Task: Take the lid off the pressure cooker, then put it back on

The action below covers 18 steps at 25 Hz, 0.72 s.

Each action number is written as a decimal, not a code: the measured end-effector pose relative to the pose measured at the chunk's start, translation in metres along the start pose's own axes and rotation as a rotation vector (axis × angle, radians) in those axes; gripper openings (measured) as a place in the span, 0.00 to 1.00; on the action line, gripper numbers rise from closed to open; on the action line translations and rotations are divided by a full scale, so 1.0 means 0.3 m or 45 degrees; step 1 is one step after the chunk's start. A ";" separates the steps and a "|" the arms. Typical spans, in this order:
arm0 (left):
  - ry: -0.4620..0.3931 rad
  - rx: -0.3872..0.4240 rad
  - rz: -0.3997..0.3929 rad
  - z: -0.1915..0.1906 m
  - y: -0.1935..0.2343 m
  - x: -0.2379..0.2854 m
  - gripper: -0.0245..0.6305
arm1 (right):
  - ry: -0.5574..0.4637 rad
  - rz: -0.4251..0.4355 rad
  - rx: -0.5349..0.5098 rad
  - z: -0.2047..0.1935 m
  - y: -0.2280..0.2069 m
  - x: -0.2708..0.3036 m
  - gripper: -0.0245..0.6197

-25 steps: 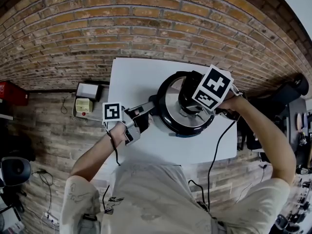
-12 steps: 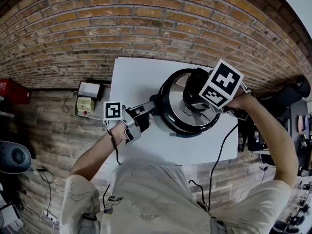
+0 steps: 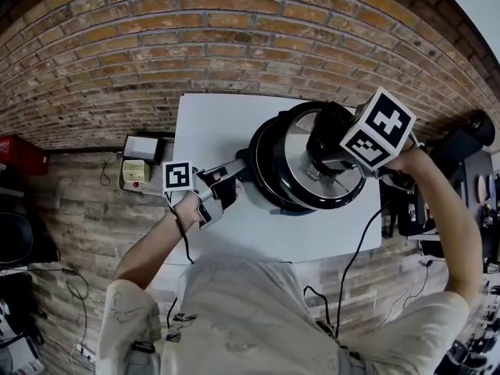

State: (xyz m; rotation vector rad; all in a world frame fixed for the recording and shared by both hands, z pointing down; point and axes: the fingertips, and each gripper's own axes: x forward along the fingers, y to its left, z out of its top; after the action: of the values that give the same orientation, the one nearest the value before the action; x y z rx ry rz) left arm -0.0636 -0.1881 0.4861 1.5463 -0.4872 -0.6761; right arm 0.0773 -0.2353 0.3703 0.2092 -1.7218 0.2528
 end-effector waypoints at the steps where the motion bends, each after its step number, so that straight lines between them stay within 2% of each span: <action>1: 0.000 0.000 0.001 0.001 0.001 0.000 0.14 | -0.001 -0.002 0.022 -0.025 -0.005 -0.006 0.49; 11: 0.022 -0.006 0.007 -0.003 0.010 -0.004 0.14 | 0.004 -0.029 0.320 -0.390 -0.056 -0.057 0.49; 18: 0.022 -0.023 0.012 -0.002 0.012 -0.011 0.14 | 0.024 -0.016 0.516 -0.639 -0.028 -0.080 0.49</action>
State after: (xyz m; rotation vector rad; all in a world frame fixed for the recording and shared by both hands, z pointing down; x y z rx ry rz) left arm -0.0651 -0.1858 0.4901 1.5310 -0.4736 -0.6578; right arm 0.2648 -0.1889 0.3771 0.5118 -1.6366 0.5922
